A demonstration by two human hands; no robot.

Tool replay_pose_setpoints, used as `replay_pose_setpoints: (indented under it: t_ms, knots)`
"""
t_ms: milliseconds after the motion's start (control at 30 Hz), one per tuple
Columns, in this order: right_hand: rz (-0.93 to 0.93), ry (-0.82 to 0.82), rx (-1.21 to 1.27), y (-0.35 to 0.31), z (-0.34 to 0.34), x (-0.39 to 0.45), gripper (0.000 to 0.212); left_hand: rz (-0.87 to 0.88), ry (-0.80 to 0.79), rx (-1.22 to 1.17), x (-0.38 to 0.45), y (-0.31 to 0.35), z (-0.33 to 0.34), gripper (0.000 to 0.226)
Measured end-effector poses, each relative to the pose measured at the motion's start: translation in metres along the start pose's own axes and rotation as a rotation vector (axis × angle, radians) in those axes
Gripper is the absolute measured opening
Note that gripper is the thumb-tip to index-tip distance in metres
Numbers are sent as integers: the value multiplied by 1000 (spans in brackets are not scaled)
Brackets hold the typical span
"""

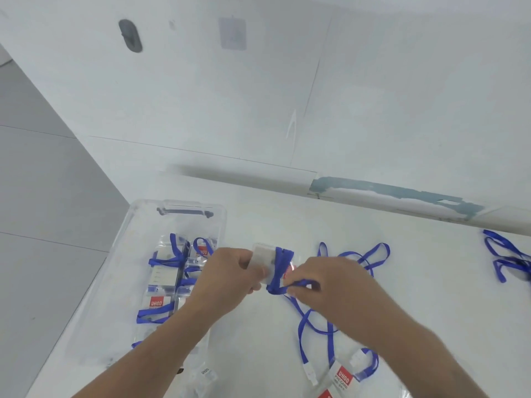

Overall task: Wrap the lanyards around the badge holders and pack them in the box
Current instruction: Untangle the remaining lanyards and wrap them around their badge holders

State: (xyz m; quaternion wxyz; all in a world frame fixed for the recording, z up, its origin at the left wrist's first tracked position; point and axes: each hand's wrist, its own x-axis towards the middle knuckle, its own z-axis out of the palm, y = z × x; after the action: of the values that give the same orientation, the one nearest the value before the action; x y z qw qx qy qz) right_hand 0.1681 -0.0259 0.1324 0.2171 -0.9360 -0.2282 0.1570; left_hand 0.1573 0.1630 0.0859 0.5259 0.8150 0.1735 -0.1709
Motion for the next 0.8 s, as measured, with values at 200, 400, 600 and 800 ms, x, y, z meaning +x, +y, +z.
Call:
replay_pose_setpoints:
  t_ms: [200,400,600,800]
  knots:
    - [58,-117,430,6,-53,35,8,7,-272,4,-8,26,-14,7]
    - [174,-169,1240,9,-38,49,15,-17,-526,-484,-19,38,-35,19]
    - [202,-178,1985,2,20,53,45,-120,-442,-879,-25,32,-16,11]
    - [314,55,1814,-22,20,61,38,-198,-216,-1019,-26,24,-22,22]
